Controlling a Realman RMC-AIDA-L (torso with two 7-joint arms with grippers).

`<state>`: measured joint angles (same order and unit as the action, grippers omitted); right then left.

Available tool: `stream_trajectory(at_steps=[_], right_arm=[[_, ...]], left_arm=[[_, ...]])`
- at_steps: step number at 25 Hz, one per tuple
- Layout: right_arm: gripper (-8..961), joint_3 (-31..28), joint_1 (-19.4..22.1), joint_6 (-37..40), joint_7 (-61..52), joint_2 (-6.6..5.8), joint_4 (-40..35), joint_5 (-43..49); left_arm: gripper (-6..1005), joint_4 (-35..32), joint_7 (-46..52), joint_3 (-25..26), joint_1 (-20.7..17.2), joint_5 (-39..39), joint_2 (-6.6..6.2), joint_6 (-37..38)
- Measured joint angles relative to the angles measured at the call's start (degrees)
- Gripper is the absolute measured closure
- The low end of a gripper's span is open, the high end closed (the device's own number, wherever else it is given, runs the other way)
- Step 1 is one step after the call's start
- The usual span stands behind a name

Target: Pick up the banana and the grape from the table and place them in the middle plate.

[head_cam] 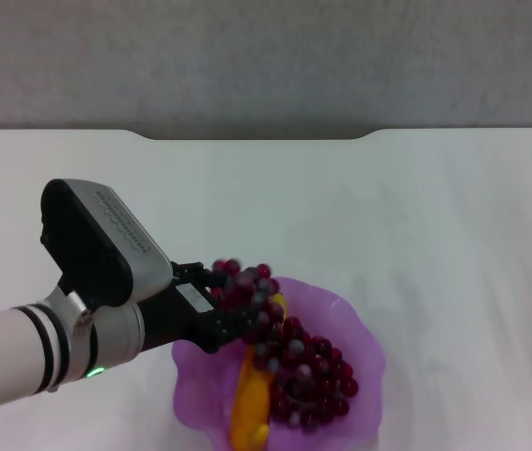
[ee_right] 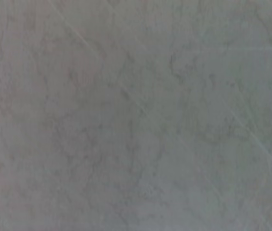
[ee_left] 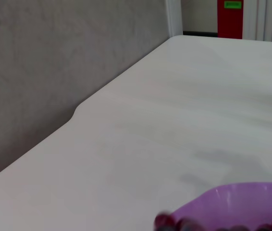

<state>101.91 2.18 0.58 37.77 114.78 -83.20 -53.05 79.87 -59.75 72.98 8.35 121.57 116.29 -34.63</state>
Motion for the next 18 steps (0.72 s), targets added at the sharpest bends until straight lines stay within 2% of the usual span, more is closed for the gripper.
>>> stream_trajectory(at_steps=[5,8,10,16,18], right_arm=[[377,-0.1,0.1,0.0,0.0,0.0,0.0,0.0],[377,-0.1,0.1,-0.1,0.0,0.0,0.1,0.1],[377,-0.1,0.1,-0.1,0.0,0.0,0.1,0.1],[377,-0.1,0.2,-0.1,0.0,0.0,0.0,0.0],[377,-0.1,0.1,-0.1,0.0,0.0,0.0,-0.1]], left_arm=[[477,0.6,-1.1,0.0,-0.1,-1.0,-0.1,-0.9],[358,3.0,-1.6,-0.1,-1.2,-1.1,-0.11,-1.8],[278,6.6,-2.7,-0.3,-3.2,-1.1,-0.11,-2.2],[240,13.2,-6.4,-1.4,-7.2,-1.8,0.0,0.4],[241,13.7,-10.3,-1.3,-7.5,-6.0,0.0,4.0]])
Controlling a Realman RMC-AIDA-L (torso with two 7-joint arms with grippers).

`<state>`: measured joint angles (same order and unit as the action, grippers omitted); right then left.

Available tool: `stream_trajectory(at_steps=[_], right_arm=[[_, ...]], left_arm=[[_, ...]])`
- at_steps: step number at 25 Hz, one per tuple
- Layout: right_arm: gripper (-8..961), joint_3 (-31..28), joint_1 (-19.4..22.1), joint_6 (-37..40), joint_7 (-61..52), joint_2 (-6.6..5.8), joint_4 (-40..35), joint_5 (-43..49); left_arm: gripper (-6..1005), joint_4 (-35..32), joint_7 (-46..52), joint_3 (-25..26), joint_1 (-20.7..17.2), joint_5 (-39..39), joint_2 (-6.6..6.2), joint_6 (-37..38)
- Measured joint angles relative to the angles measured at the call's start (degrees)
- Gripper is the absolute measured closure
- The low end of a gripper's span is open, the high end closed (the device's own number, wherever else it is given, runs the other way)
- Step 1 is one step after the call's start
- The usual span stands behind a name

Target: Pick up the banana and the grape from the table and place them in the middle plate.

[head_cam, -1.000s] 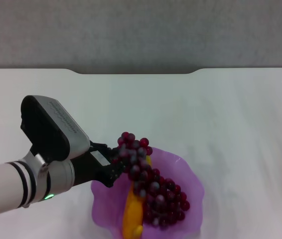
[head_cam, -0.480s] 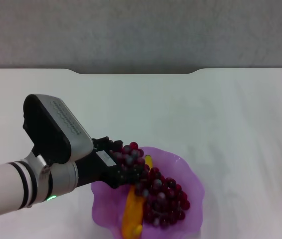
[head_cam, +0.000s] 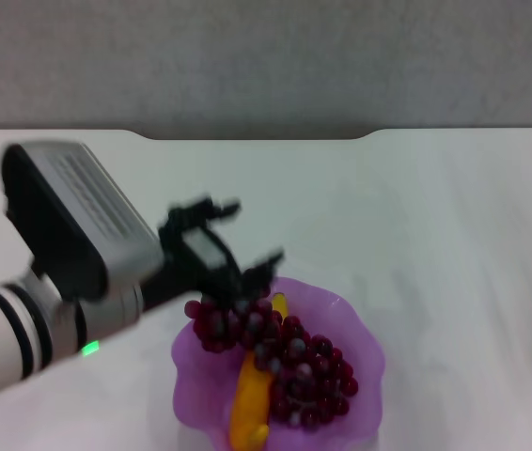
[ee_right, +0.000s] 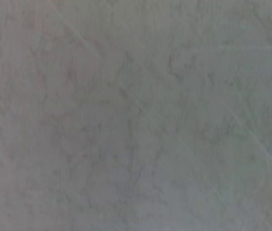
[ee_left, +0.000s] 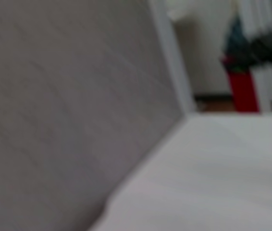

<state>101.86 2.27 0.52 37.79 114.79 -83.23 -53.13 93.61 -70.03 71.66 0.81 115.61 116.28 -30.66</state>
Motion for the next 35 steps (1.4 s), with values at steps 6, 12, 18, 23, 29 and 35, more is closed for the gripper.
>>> stream_trajectory(at_steps=[6,12,18,23,29,35], right_arm=[[377,0.3,-0.7,0.2,-0.1,0.0,-0.1,-0.1],[377,0.3,-1.6,0.7,-0.3,0.0,-0.1,-0.1],[377,0.1,-2.0,1.6,-0.4,0.08,0.3,-0.2],[377,0.2,-1.4,5.0,-0.4,0.18,0.9,-0.2],[377,0.1,-0.7,12.0,-2.7,0.27,4.2,-0.2],[377,0.3,-0.5,20.5,-5.8,0.2,10.4,-0.2]], left_arm=[[243,-7.1,-18.7,4.6,3.5,-23.3,0.01,8.6],[246,-16.6,-36.4,13.5,7.3,-48.2,0.09,8.1],[248,-26.2,-51.9,23.1,7.5,-72.3,0.27,-0.9],[250,-39.7,-60.4,32.2,7.8,-85.7,0.28,-12.8],[252,-47.6,-65.3,38.9,7.9,-87.4,0.26,-13.5],[252,-49.7,-70.0,39.4,8.3,-87.6,0.25,-13.6]])
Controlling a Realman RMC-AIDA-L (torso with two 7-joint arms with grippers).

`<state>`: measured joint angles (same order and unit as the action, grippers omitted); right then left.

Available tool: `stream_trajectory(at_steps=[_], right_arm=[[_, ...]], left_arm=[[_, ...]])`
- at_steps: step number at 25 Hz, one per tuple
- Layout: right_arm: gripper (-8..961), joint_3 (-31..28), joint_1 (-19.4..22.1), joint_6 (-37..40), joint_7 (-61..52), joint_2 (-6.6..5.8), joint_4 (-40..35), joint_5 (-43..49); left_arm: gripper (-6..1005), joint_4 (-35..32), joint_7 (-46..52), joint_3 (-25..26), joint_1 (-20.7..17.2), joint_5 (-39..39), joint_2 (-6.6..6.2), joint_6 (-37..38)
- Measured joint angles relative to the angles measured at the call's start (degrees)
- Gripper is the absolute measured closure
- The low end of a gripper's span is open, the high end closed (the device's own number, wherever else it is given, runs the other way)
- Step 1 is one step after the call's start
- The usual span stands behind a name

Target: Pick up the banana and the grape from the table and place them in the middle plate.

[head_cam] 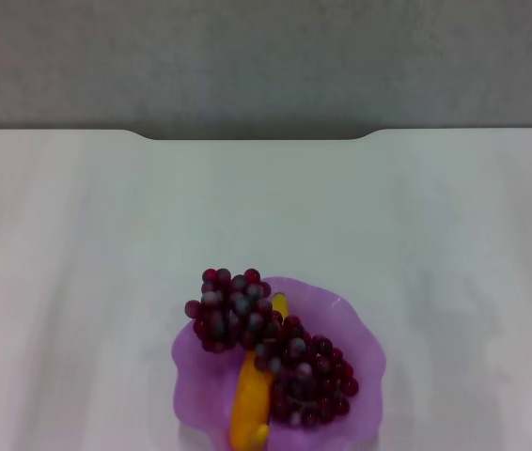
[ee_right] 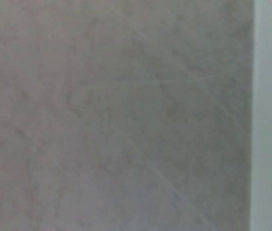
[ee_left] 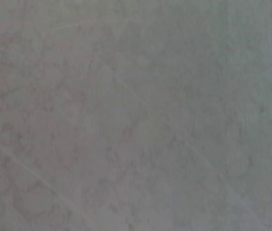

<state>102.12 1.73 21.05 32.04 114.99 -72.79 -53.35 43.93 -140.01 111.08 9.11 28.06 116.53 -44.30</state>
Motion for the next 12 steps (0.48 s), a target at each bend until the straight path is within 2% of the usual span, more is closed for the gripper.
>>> stream_trajectory(at_steps=[12], right_arm=[[377,-0.4,0.5,6.9,-2.2,0.14,4.0,0.0]], left_arm=[[252,-0.6,-3.2,-0.4,1.3,0.4,0.0,0.3]])
